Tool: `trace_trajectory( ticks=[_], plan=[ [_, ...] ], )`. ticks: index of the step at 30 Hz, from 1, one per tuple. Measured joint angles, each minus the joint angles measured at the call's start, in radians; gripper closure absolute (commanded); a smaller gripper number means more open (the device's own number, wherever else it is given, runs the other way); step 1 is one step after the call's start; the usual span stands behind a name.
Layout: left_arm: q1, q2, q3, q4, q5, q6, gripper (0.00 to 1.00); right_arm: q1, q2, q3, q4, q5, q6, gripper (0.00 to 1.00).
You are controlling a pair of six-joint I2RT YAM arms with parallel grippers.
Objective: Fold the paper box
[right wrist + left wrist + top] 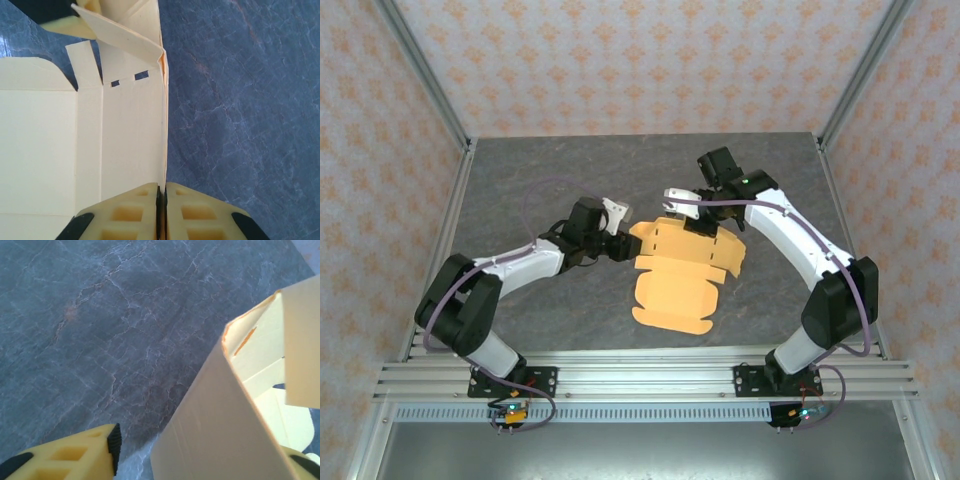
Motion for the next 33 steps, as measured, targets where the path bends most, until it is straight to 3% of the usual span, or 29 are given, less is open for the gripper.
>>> trace_trajectory(
  ticks=[4, 6, 7, 8, 12, 16, 21, 22, 24, 25, 29, 33],
  plan=[
    [0.0, 0.015, -0.004, 0.094, -0.002, -0.014, 0.81, 0.0, 0.005, 0.002, 0.024, 0.01, -0.024, 0.87],
    [0.0, 0.015, -0.01, 0.135, -0.003, -0.019, 0.93, 0.0, 0.019, 0.008, 0.04, 0.025, -0.026, 0.79],
    [0.0, 0.015, -0.014, 0.153, -0.004, -0.017, 1.0, 0.0, 0.028, 0.009, 0.06, 0.037, -0.025, 0.67],
    [0.0, 0.015, -0.021, 0.169, -0.01, -0.019, 1.0, 0.0, 0.036, 0.008, 0.082, 0.052, -0.011, 0.47],
    [-0.001, 0.03, -0.055, 0.24, -0.062, -0.056, 1.0, 0.0, 0.046, -0.013, 0.241, 0.125, 0.102, 0.34],
    [-0.001, 0.103, -0.099, 0.339, -0.105, -0.124, 1.0, 0.001, 0.03, -0.068, 0.414, 0.158, 0.297, 0.33],
    [-0.001, 0.156, -0.134, 0.413, -0.137, -0.185, 1.0, 0.002, -0.088, -0.271, 0.586, 0.146, 0.619, 0.34],
    [-0.001, 0.155, -0.142, 0.429, -0.144, -0.193, 1.0, 0.003, -0.11, -0.304, 0.607, 0.138, 0.687, 0.33],
    [-0.001, 0.155, -0.156, 0.458, -0.154, -0.203, 1.0, 0.006, -0.137, -0.355, 0.648, 0.122, 0.832, 0.18],
    [-0.001, 0.155, -0.162, 0.472, -0.155, -0.209, 1.0, 0.012, -0.142, -0.383, 0.678, 0.112, 0.901, 0.16],
    [0.0, 0.162, -0.171, 0.513, -0.154, -0.229, 1.0, 0.088, -0.114, -0.501, 0.779, 0.089, 1.086, 0.16],
    [0.013, 0.179, -0.171, 0.54, -0.143, -0.252, 1.0, 0.204, -0.014, -0.558, 0.817, 0.113, 1.175, 0.16]
  ],
)
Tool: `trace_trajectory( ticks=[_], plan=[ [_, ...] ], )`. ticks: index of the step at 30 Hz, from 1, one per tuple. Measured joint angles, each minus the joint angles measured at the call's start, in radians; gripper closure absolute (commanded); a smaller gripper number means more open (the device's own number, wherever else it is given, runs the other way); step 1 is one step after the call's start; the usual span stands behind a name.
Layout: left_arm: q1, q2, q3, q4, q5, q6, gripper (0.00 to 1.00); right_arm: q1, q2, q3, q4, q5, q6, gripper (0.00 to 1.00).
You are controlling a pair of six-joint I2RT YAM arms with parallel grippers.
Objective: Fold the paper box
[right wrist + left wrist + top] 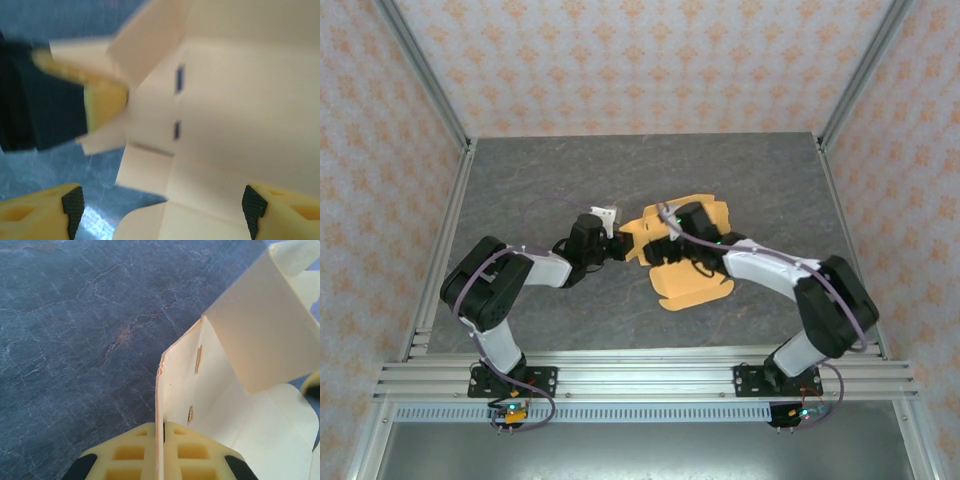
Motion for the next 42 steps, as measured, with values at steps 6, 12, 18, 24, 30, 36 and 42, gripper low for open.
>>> trace_trajectory(
  ticks=[6, 12, 18, 24, 30, 36, 42],
  plan=[
    [0.05, 0.032, 0.0, 0.046, 0.046, -0.05, 1.0, 0.062, 0.122, 0.009, 0.037, 0.077, 0.051, 0.16],
    [0.061, 0.068, 0.002, 0.067, 0.088, -0.078, 1.0, 0.097, 0.227, 0.098, 0.041, 0.171, 0.039, 0.16],
    [0.061, 0.068, 0.006, 0.067, 0.099, -0.08, 1.0, 0.134, 0.27, 0.145, 0.04, 0.306, 0.016, 0.25],
    [0.06, 0.068, 0.008, 0.069, 0.099, -0.081, 1.0, 0.138, 0.27, 0.145, 0.041, 0.36, 0.001, 0.35],
    [0.06, 0.068, 0.008, 0.073, 0.098, -0.08, 1.0, 0.143, 0.244, 0.129, 0.042, 0.391, 0.003, 0.36],
    [0.06, 0.068, 0.009, 0.071, 0.094, -0.079, 1.0, 0.135, 0.196, 0.114, 0.034, 0.442, 0.002, 0.37],
    [0.06, 0.068, 0.008, 0.066, 0.094, -0.065, 1.0, 0.088, 0.18, 0.061, 0.034, 0.45, 0.022, 0.38]
  ],
)
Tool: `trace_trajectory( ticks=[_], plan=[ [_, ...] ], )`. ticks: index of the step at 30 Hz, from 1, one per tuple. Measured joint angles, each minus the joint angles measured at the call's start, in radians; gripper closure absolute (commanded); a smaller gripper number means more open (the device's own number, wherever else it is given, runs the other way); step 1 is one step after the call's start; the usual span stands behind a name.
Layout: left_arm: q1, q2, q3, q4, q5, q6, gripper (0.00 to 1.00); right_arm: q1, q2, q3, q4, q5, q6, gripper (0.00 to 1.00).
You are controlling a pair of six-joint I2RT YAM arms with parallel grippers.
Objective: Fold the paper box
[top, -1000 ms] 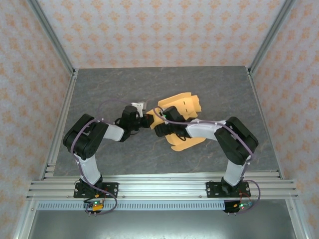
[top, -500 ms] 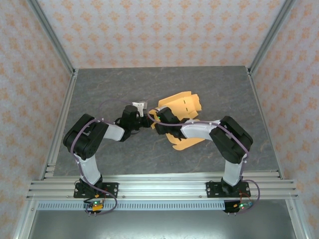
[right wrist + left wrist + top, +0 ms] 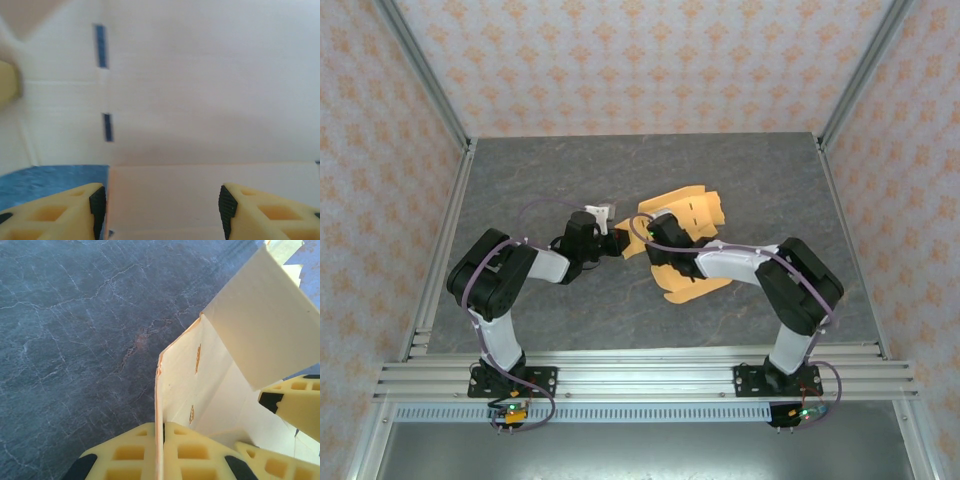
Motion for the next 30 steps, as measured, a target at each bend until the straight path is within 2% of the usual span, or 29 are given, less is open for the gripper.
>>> trace_trajectory(
  ticks=[11, 25, 30],
  plan=[
    [-0.021, 0.0, 0.006, -0.005, -0.01, 0.012, 1.0, -0.073, -0.01, -0.074, 0.06, -0.087, 0.127, 0.38],
    [-0.072, 0.0, 0.045, -0.041, -0.08, 0.085, 1.0, -0.082, -0.028, -0.101, 0.06, -0.03, 0.229, 0.34],
    [-0.084, -0.01, 0.043, -0.069, -0.106, 0.107, 1.0, -0.095, -0.16, -0.094, -0.017, -0.027, 0.277, 0.22]
  ],
)
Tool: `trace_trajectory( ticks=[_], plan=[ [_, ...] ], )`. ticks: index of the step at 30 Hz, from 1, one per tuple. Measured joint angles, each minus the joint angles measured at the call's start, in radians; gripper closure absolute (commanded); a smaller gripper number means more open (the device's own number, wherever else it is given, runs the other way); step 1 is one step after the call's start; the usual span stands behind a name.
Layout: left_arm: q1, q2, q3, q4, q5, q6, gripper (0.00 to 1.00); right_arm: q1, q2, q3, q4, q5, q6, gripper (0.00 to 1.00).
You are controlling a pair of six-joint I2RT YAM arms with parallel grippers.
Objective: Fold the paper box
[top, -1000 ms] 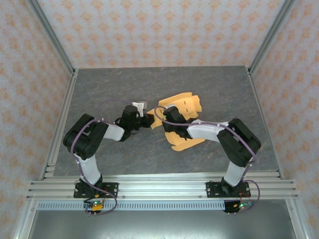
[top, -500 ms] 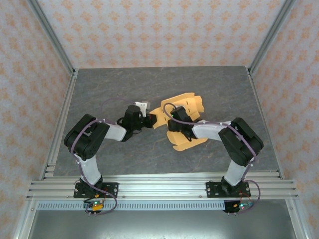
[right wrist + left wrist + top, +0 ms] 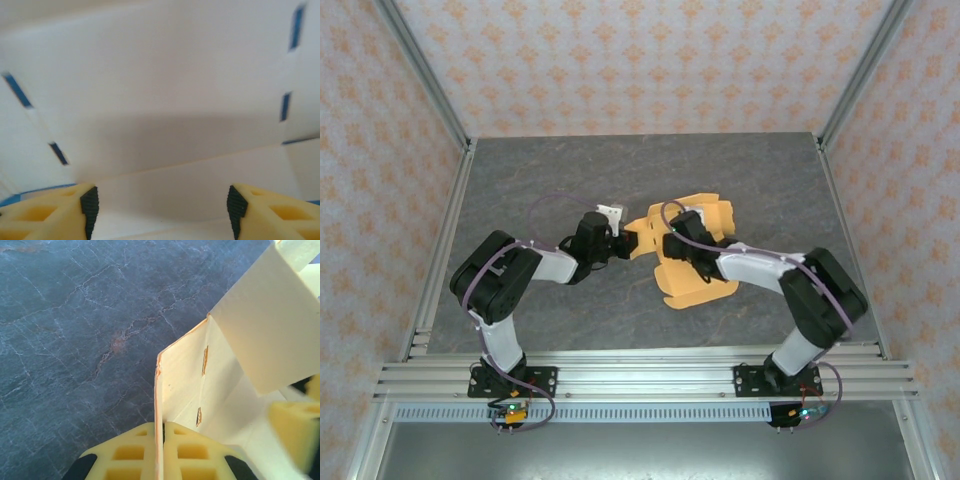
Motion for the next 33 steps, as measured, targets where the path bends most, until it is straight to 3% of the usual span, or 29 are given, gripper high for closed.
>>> trace_trajectory(
  ticks=[4, 12, 16, 21, 24, 29, 33],
  plan=[
    [-0.012, -0.018, -0.005, -0.005, -0.018, 0.011, 1.0, -0.008, -0.082, 0.102, -0.126, 0.014, 0.152, 0.12],
    [-0.014, -0.021, -0.01, -0.005, -0.031, 0.022, 1.0, -0.04, -0.108, 0.199, -0.143, -0.08, 0.67, 0.16],
    [-0.014, -0.026, -0.021, -0.005, -0.033, 0.023, 1.0, -0.086, -0.04, 0.222, -0.116, -0.142, 0.878, 0.18],
    [-0.014, -0.026, -0.021, -0.005, -0.037, 0.029, 1.0, -0.142, 0.1, 0.299, -0.113, -0.216, 0.999, 0.21],
    [-0.014, -0.026, -0.021, -0.005, -0.044, 0.029, 1.0, -0.151, 0.137, 0.319, -0.112, -0.235, 1.043, 0.36],
    [-0.014, -0.037, -0.033, -0.004, -0.054, 0.028, 1.0, -0.151, 0.159, 0.324, -0.1, -0.248, 1.08, 0.72],
    [-0.014, -0.048, -0.039, -0.004, -0.069, 0.029, 0.98, -0.151, 0.162, 0.32, -0.067, -0.266, 1.086, 0.8]
  ],
)
